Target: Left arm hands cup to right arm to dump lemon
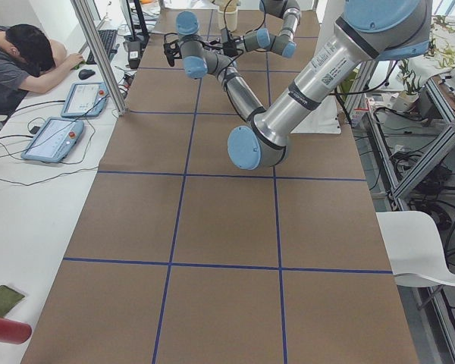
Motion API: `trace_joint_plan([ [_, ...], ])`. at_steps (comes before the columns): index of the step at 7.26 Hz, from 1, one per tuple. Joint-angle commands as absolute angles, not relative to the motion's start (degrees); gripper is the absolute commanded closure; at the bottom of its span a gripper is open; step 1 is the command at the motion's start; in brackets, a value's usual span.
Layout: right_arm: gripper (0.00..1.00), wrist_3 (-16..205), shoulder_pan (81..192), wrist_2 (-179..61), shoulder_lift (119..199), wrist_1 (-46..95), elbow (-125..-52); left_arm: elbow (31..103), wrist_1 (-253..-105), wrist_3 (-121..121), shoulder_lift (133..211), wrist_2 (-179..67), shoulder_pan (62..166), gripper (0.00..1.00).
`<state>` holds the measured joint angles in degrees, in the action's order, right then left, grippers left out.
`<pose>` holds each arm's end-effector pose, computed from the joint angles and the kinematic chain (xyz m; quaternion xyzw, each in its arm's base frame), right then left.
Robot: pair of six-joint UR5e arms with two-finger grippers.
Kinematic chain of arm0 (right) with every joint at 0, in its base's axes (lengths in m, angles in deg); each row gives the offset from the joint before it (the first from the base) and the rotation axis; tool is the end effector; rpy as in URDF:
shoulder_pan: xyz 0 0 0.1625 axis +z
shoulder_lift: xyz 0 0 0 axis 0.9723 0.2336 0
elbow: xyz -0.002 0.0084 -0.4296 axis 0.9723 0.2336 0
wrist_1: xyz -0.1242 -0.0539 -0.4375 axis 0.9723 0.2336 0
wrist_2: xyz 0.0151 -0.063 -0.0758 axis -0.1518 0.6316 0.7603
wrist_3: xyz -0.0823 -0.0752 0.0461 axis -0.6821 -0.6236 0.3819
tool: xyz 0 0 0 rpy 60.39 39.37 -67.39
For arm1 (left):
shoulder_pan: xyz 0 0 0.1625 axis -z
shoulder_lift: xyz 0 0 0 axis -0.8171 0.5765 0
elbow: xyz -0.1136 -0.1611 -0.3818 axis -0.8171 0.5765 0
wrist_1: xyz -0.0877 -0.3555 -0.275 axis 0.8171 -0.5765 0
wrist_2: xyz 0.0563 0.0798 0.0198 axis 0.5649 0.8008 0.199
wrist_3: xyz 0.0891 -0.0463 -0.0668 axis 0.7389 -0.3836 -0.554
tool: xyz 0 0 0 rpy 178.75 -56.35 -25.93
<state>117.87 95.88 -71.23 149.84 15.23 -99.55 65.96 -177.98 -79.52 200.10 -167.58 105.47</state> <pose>-0.5221 -0.4296 0.1798 0.5907 -0.1707 0.0398 0.7876 0.4219 -0.5952 0.0633 -0.0552 0.6226 -0.1521 0.7656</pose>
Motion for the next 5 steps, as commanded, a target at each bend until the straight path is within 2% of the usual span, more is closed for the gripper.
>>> trace_joint_plan([
  [1,0.97,113.09,95.39,-70.38,149.84,15.92,-99.23,65.76,-177.99,-79.64,200.94,-167.58,103.94,0.0],
  [5,0.97,110.87,95.04,-70.29,149.66,17.41,-99.15,63.21,-178.26,-79.47,203.67,-167.58,101.91,0.0],
])
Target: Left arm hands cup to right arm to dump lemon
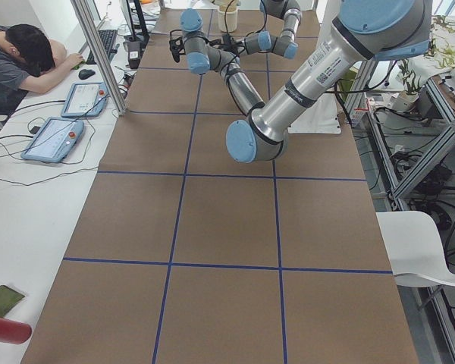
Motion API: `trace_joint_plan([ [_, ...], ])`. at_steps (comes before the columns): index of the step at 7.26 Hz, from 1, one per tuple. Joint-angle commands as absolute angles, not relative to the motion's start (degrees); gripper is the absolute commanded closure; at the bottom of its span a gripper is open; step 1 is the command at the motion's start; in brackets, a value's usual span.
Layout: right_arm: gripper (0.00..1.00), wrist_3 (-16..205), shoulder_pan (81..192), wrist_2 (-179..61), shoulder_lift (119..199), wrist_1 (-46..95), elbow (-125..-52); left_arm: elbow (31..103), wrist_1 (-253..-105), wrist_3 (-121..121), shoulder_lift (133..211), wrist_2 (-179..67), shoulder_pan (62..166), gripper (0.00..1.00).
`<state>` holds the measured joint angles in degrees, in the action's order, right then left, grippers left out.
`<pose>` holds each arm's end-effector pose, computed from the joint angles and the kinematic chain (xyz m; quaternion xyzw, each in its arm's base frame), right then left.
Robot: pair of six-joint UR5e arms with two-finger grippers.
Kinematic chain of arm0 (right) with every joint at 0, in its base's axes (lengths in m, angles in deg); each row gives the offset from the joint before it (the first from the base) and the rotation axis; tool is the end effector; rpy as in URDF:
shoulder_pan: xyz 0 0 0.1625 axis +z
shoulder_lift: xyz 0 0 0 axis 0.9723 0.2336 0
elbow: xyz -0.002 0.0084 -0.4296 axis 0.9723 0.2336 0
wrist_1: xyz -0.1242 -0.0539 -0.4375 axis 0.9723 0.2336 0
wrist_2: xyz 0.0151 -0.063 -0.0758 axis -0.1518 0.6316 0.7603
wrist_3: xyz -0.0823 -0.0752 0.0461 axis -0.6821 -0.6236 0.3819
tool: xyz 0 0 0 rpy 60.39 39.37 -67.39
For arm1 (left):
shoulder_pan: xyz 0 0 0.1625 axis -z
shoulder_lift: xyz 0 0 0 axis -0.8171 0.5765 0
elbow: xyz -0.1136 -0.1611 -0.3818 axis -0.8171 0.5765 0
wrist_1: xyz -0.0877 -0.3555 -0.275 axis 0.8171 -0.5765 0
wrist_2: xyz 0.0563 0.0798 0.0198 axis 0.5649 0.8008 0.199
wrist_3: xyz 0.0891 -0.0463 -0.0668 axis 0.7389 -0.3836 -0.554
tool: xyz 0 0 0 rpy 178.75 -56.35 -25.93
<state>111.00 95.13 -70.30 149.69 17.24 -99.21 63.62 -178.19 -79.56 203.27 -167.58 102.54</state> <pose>-0.5300 -0.4247 0.1837 0.5975 -0.1193 -0.0181 0.7928 0.4583 -0.5800 0.0390 -0.0669 0.6265 -0.1282 0.7659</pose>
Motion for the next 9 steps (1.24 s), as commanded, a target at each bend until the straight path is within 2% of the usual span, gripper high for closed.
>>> trace_joint_plan([
  [1,0.97,110.95,94.95,-70.2,149.58,17.41,-98.97,62.51,-178.52,-79.38,203.93,-167.49,101.73,0.03],
  [4,0.97,110.95,94.95,-70.2,149.14,17.24,-98.79,60.05,-178.7,-79.38,205.68,-167.41,100.59,0.08],
  [7,0.97,111.13,94.77,-70.2,148.78,17.06,-98.62,58.29,-178.78,-79.47,206.92,-167.4,99.27,0.25],
  [8,0.97,111.3,94.77,-70.2,148.78,16.97,-98.62,58.2,-178.78,-79.38,207.01,-167.4,98.83,0.28],
  [9,0.96,111.57,94.77,-70.2,148.78,16.97,-98.53,58.2,-178.78,-79.46,207.01,-167.4,98.83,0.36],
])
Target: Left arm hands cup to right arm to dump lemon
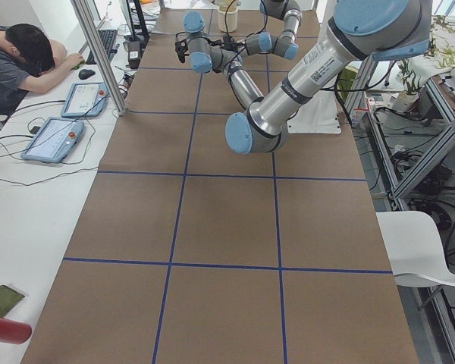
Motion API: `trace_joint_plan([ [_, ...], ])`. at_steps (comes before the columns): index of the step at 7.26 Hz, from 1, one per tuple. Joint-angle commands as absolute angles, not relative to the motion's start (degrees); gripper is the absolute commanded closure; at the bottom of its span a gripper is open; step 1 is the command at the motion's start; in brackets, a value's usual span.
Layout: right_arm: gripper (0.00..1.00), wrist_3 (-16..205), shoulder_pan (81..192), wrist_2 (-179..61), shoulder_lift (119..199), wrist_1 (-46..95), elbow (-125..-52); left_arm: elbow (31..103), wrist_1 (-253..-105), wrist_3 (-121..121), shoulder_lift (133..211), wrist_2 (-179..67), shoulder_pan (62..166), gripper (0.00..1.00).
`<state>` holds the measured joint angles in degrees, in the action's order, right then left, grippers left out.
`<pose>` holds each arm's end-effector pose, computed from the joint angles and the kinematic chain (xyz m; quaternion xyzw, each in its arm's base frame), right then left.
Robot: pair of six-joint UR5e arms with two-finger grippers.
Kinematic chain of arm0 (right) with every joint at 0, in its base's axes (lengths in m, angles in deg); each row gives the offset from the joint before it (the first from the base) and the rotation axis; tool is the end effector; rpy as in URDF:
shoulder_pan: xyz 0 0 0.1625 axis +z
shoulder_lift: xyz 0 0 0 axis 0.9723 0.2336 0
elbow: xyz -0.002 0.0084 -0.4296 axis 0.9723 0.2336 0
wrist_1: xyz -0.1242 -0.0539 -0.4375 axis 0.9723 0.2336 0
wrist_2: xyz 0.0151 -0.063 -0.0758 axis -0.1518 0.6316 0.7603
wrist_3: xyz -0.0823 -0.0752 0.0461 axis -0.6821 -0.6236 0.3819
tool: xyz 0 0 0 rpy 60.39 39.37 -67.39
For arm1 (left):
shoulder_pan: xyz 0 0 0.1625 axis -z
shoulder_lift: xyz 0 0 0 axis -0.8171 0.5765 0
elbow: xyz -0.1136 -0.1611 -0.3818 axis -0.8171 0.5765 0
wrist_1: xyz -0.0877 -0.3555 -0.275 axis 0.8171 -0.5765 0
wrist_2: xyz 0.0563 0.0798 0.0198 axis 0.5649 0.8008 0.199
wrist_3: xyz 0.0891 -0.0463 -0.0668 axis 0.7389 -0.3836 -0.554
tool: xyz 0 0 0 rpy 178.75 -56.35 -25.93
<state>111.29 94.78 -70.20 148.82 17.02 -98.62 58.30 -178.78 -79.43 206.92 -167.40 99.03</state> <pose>-0.5359 -0.4227 0.1779 0.5983 -0.1253 -0.0157 0.7912 0.5125 -0.5704 0.0282 -0.0885 0.6183 -0.1094 0.7733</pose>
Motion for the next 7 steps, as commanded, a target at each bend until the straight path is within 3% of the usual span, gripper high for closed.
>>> trace_joint_plan([
  [1,0.96,111.57,94.77,-70.2,148.78,16.89,-98.62,58.2,-178.78,-79.47,207.18,-167.4,98.83,0.43],
  [7,0.96,111.66,94.77,-70.2,148.87,16.62,-98.53,58.2,-178.78,-79.38,207.36,-167.4,98.65,0.62],
])
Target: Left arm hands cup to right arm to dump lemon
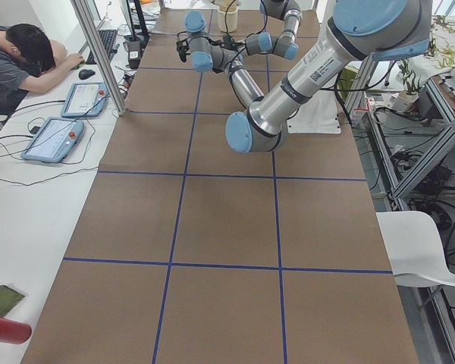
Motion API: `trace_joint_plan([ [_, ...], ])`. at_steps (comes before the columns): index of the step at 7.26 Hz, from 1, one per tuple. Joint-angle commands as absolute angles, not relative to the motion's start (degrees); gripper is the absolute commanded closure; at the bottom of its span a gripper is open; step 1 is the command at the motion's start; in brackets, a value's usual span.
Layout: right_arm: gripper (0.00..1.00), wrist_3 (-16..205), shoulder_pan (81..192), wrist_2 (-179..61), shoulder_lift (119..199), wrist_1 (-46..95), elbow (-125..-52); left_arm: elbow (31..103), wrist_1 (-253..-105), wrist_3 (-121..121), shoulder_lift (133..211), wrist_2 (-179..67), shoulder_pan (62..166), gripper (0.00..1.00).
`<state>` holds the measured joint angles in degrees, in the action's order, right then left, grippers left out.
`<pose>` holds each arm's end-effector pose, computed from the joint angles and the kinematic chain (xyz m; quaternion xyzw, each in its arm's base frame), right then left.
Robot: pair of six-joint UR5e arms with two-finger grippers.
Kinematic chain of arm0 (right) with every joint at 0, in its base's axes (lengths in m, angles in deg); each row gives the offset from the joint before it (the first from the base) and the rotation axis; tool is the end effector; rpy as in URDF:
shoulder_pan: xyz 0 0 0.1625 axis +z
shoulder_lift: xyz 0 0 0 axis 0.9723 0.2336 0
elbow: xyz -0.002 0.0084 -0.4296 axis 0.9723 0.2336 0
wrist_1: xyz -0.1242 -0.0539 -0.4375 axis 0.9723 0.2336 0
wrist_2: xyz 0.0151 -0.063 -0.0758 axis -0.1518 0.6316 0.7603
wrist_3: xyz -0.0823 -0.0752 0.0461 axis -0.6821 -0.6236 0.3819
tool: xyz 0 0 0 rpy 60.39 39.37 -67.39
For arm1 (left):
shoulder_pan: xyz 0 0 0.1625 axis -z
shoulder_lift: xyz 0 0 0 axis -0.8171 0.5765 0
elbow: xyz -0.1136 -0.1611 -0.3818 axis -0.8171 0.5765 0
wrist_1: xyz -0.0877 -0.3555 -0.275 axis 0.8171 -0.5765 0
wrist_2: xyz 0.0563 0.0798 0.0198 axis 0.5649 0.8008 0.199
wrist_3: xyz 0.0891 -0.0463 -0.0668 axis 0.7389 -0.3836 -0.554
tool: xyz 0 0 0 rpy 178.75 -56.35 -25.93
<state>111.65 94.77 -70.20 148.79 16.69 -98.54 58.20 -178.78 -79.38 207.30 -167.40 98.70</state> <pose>-0.5362 -0.4227 0.1776 0.5986 -0.1291 -0.0120 0.7905 0.5157 -0.5672 0.0239 -0.0889 0.6196 -0.1057 0.7727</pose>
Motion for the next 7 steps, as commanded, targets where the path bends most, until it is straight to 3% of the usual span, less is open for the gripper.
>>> trace_joint_plan([
  [1,0.96,111.66,94.77,-70.2,148.96,16.54,-98.53,58.2,-178.78,-79.38,207.45,-167.4,98.57,0.62],
  [4,0.96,111.66,94.77,-70.29,148.96,16.53,-98.62,58.2,-178.78,-79.29,207.62,-167.4,98.57,0.69],
  [5,0.57,111.74,94.77,-70.29,148.79,16.53,-98.62,58.2,-178.78,-79.38,207.62,-167.4,98.39,1.0],
  [6,0.01,111.66,94.77,-70.2,148.87,16.45,-98.62,57.94,-178.78,-79.55,207.54,-167.4,98.39,1.0],
  [7,0.0,111.66,94.77,-70.29,148.78,16.45,-98.7,57.85,-178.7,-79.73,207.62,-167.49,98.39,1.0],
])
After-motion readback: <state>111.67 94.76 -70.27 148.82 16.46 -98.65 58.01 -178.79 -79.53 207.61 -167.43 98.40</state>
